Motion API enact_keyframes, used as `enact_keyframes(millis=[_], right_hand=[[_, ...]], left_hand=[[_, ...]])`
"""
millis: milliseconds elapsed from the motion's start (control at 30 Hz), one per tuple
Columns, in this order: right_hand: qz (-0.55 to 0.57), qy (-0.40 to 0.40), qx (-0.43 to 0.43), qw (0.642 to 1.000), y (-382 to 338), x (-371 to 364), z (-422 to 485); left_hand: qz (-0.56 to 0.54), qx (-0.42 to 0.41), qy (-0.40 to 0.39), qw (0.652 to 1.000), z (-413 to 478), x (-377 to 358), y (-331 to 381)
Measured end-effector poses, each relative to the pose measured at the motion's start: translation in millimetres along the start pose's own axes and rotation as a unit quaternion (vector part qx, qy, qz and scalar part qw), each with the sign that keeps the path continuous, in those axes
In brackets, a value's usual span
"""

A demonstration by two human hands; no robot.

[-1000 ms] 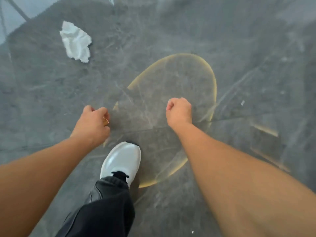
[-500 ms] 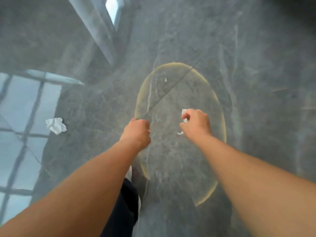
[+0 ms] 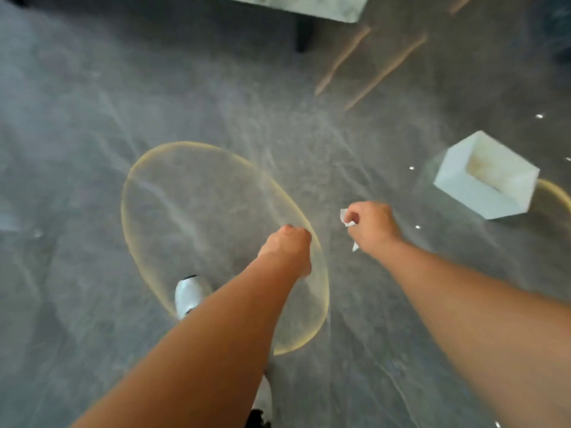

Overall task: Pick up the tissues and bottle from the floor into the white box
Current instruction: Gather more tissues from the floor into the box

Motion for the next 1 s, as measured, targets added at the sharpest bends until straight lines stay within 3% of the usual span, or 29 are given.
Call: enact_keyframes(millis=[133, 367, 533, 733, 833, 1000], right_hand=[[0.018, 0.027, -0.089, 0.996, 85, 43, 39], [0.067, 0.072, -0.233, 0.967, 221, 59, 110], [0.078, 0.043, -0.308, 0.947, 309, 67, 136], [0.152, 0.049, -0.360, 0.919, 441, 80, 202], [0.214, 0.073, -0.408, 0.885, 524, 75, 255], [0.193, 0.054, -0.388, 0.900, 636, 50, 347]], left_hand=[[0.042, -0.047, -0.028, 0.998, 61, -5, 77], [0.054, -0.040, -0.017, 0.998, 194, 9, 131], [0.125, -0.048, -0.049, 0.990, 249, -14, 186], [0.143, -0.082, -0.101, 0.981, 345, -91, 311], [0.117, -0.115, -0.114, 0.980, 419, -142, 395], [0.051, -0.112, -0.085, 0.989, 544, -231, 508]])
Point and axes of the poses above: each hand's wrist, its own z-axis towards the middle knuckle, its own x-axis out of the back of the hand, y = z × x, the point moved 9 cm from there along z, towards the middle knuckle, and after that the axes turned 11 degrees about -z, right-handed, at the moved point
